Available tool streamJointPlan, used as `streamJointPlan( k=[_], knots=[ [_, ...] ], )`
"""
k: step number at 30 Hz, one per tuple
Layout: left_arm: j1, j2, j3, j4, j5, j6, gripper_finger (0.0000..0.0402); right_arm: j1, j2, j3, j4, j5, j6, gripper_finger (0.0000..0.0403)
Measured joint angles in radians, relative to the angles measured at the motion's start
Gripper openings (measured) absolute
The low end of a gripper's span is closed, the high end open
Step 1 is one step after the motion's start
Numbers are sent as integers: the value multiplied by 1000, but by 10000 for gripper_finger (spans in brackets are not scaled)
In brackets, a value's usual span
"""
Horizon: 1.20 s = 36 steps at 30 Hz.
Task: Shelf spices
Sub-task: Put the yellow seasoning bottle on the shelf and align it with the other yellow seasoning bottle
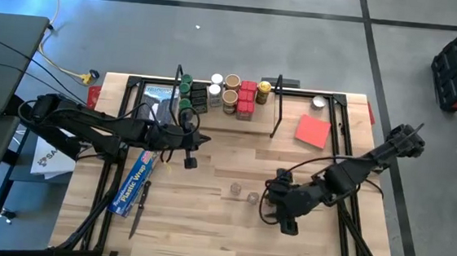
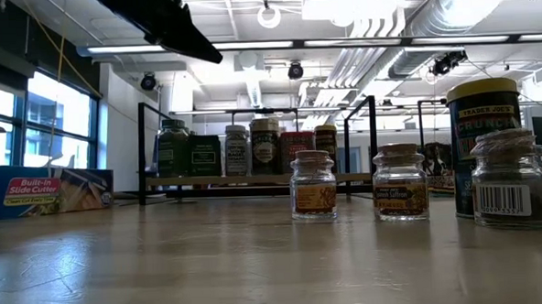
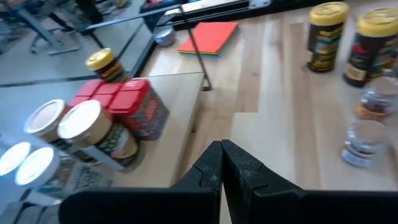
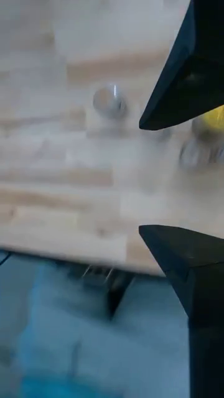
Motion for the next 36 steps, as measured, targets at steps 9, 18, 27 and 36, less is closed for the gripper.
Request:
streamJointPlan(
  k=[9,18,27,36],
  knots=[
    [16,0,0,-1,-26,-8,1,-112,197,210,-323,-144,-317,256],
    [16,0,0,-2,-26,-26,1,-189,314,283,-551,-232,-463,256],
    [16,0,0,-3,-27,-34,1,-207,333,283,-509,-211,-468,257],
    [16,0,0,-21,-45,-35,1,-205,333,243,-588,-119,-354,285]
  ],
)
